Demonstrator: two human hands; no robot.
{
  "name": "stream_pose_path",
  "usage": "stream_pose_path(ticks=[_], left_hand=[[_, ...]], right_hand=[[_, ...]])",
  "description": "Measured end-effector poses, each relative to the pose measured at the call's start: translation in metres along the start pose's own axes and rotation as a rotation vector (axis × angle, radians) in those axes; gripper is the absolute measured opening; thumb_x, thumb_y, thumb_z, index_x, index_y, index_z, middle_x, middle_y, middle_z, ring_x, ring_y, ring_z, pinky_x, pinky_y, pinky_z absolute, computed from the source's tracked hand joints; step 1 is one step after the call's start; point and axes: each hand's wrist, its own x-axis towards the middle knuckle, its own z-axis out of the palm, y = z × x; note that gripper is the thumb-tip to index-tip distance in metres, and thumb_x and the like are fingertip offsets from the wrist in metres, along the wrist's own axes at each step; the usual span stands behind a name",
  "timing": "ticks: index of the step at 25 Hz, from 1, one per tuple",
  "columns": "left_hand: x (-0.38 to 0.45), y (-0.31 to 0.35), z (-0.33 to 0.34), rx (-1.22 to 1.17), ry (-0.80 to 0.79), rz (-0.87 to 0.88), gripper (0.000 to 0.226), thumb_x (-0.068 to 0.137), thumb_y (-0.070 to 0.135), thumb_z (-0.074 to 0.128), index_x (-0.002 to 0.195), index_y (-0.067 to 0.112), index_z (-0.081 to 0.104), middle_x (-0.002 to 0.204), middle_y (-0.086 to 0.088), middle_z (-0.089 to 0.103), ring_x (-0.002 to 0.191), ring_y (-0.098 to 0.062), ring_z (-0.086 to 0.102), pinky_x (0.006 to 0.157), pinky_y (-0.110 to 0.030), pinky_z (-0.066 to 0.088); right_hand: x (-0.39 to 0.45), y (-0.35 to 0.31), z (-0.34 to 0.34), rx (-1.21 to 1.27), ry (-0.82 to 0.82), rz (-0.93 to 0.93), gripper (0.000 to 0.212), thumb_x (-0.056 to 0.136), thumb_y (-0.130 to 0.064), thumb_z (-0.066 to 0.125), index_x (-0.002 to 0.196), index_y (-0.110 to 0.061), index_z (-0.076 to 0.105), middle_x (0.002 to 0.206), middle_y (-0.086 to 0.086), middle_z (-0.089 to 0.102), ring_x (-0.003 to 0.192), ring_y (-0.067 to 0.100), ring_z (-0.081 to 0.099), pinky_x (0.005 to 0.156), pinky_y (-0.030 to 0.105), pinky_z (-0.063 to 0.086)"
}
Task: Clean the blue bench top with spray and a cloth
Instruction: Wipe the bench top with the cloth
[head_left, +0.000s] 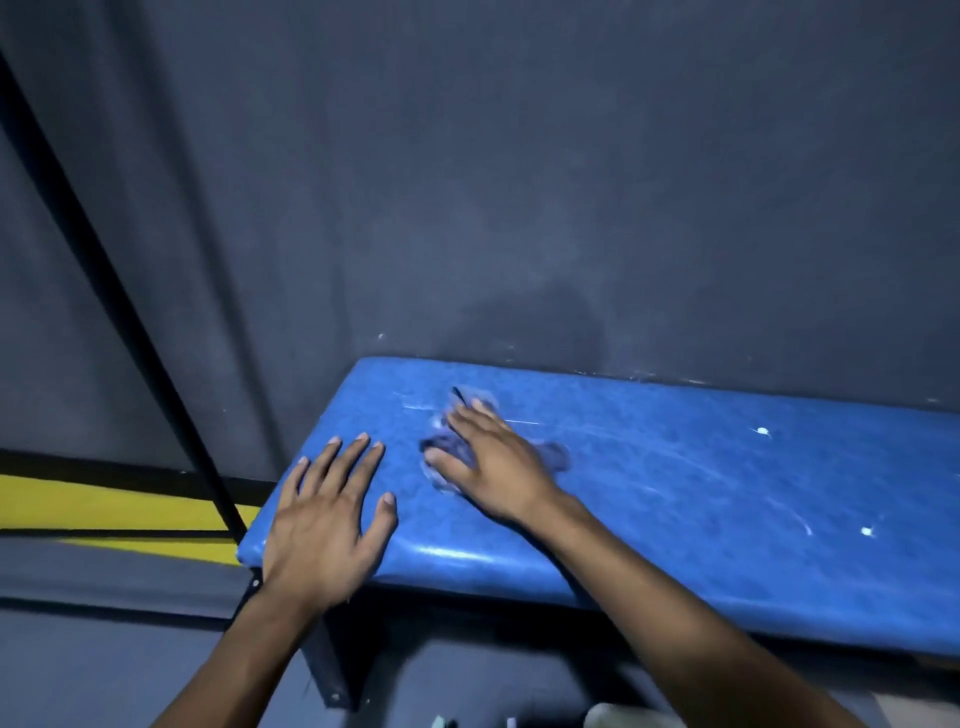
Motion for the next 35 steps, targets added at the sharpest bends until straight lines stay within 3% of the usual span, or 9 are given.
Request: stream_pose_path(ticks=[4, 6, 10, 13, 16, 18, 23, 27, 35], left_hand=[[0.001, -0.003, 0.002, -0.01, 0.008, 0.021, 0.064, 0.095, 0.053, 0.029, 0.15, 0.026, 0.044, 0.157, 0.005, 0.043, 0.15, -0.019, 0.031, 0.122, -0.045, 0.022], [0.002, -0.003, 0.003, -0.011, 0.013, 0.021, 0.063, 0.095, 0.053, 0.029, 0.15, 0.026, 0.044, 0.158, 0.005, 0.043, 0.15, -0.019, 0.03, 0.122, -0.045, 0.022], [0.0, 0.002, 0.005, 0.016, 0.018, -0.015, 0.064, 0.094, 0.053, 0.029, 0.15, 0.025, 0.043, 0.158, 0.005, 0.041, 0.151, -0.019, 0.029, 0.123, -0.046, 0.02], [-0.001, 0.005, 0.002, 0.019, 0.004, -0.016, 0.064, 0.095, 0.052, 0.028, 0.15, 0.024, 0.044, 0.158, 0.004, 0.042, 0.151, -0.019, 0.03, 0.122, -0.046, 0.02], [0.0, 0.002, 0.0, 0.029, -0.009, 0.002, 0.064, 0.095, 0.052, 0.028, 0.149, 0.022, 0.046, 0.157, 0.003, 0.044, 0.149, -0.02, 0.032, 0.122, -0.046, 0.023], [0.0, 0.001, 0.0, 0.016, -0.004, 0.015, 0.064, 0.094, 0.051, 0.03, 0.148, 0.021, 0.047, 0.156, 0.003, 0.046, 0.149, -0.021, 0.034, 0.121, -0.047, 0.024], [0.0, 0.002, 0.003, 0.013, 0.006, -0.007, 0.063, 0.094, 0.051, 0.033, 0.148, 0.022, 0.048, 0.156, 0.004, 0.046, 0.149, -0.02, 0.034, 0.122, -0.046, 0.023], [0.003, 0.0, 0.002, 0.006, 0.0, -0.011, 0.063, 0.093, 0.053, 0.035, 0.147, 0.023, 0.048, 0.155, 0.005, 0.047, 0.149, -0.019, 0.034, 0.122, -0.045, 0.022], [0.003, 0.0, -0.003, -0.051, -0.009, 0.022, 0.063, 0.091, 0.054, 0.034, 0.141, 0.021, 0.055, 0.15, -0.001, 0.053, 0.143, -0.025, 0.042, 0.117, -0.048, 0.029]], right_hand=[[0.06, 0.038, -0.005, 0.058, -0.119, 0.122, 0.049, 0.1, -0.036, 0.043, 0.14, -0.009, 0.052, 0.153, 0.011, 0.047, 0.144, 0.025, 0.04, 0.118, 0.027, 0.023], [0.015, 0.099, -0.041, 0.006, 0.005, 0.155, 0.044, 0.101, -0.022, 0.05, 0.143, -0.011, 0.05, 0.157, 0.009, 0.043, 0.143, 0.023, 0.043, 0.112, 0.022, 0.029], [-0.054, 0.141, -0.076, -0.127, 0.248, 0.581, 0.035, 0.101, -0.019, 0.048, 0.135, -0.012, 0.058, 0.141, 0.012, 0.058, 0.125, 0.035, 0.057, 0.099, 0.039, 0.044], [0.011, 0.069, -0.028, 0.077, 0.049, 0.125, 0.017, 0.091, -0.029, 0.063, 0.1, -0.04, 0.07, 0.109, -0.025, 0.067, 0.09, 0.014, 0.061, 0.085, 0.029, 0.046], [0.058, -0.02, 0.019, 0.043, -0.094, -0.122, 0.045, 0.094, -0.035, 0.045, 0.131, -0.017, 0.062, 0.141, 0.007, 0.059, 0.132, 0.026, 0.052, 0.111, 0.036, 0.036], [0.057, -0.029, 0.009, 0.023, -0.102, -0.095, 0.048, 0.1, -0.024, 0.046, 0.147, -0.01, 0.047, 0.156, 0.011, 0.044, 0.147, 0.022, 0.036, 0.117, 0.032, 0.027], [0.074, 0.029, -0.006, -0.036, 0.009, 0.186, 0.033, 0.1, -0.024, 0.045, 0.129, -0.013, 0.058, 0.143, 0.009, 0.056, 0.13, 0.029, 0.054, 0.094, 0.036, 0.042], [0.106, -0.037, 0.024, 0.105, -0.105, -0.033, 0.048, 0.103, -0.021, 0.045, 0.149, -0.01, 0.045, 0.159, 0.007, 0.041, 0.148, 0.021, 0.035, 0.117, 0.032, 0.027], [-0.062, 0.03, -0.036, 0.017, 0.026, 0.05, 0.044, 0.099, -0.024, 0.051, 0.143, -0.016, 0.053, 0.15, 0.003, 0.054, 0.139, 0.019, 0.047, 0.113, 0.027, 0.033]])
